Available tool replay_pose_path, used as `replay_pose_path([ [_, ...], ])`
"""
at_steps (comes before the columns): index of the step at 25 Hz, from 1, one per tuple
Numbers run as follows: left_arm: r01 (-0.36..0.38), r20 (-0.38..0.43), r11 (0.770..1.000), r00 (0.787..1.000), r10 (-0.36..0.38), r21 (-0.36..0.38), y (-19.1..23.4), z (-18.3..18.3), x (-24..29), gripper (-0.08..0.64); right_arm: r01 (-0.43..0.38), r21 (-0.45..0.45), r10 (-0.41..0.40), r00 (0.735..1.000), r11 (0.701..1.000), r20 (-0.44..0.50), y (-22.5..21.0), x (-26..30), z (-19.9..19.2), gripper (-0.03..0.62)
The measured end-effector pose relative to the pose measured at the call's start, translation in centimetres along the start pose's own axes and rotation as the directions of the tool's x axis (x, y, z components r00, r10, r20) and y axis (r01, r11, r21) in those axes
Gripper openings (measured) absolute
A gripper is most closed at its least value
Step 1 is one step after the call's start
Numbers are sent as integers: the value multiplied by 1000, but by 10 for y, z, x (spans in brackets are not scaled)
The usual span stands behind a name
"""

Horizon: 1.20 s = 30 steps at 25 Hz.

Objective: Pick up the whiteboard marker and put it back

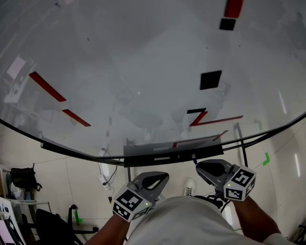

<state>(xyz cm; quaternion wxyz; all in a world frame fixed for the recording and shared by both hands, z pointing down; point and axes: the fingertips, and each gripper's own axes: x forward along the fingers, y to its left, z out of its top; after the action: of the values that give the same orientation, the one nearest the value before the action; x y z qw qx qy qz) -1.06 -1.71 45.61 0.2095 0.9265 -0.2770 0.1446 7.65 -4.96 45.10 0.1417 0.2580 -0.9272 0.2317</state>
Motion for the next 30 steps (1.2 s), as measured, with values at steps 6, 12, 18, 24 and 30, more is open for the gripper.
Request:
replay_pose_path([
  [6, -7, -1, 1000, 1000, 7, 3, 2, -2, 0, 17, 73, -238, -104, 988, 968, -118, -8, 5, -20, 37],
  [12, -4, -13, 1000, 1000, 4, -19, 3, -6, 1, 17, 81, -471, -188, 964, 878, -186, -8, 11, -26, 37],
  [18, -2, -7, 1000, 1000, 2, -21, 3, -4, 3, 17, 91, -517, -230, 950, 851, -211, -16, 9, -27, 37],
  [24, -8, -7, 1000, 1000, 8, -10, 6, -5, 4, 17, 55, -671, -304, 917, 739, -260, -19, 11, -31, 37],
  [30, -2, -5, 1000, 1000, 2, -25, 6, -5, 5, 17, 37, -705, -321, 906, 708, -275, -22, 13, -35, 37],
])
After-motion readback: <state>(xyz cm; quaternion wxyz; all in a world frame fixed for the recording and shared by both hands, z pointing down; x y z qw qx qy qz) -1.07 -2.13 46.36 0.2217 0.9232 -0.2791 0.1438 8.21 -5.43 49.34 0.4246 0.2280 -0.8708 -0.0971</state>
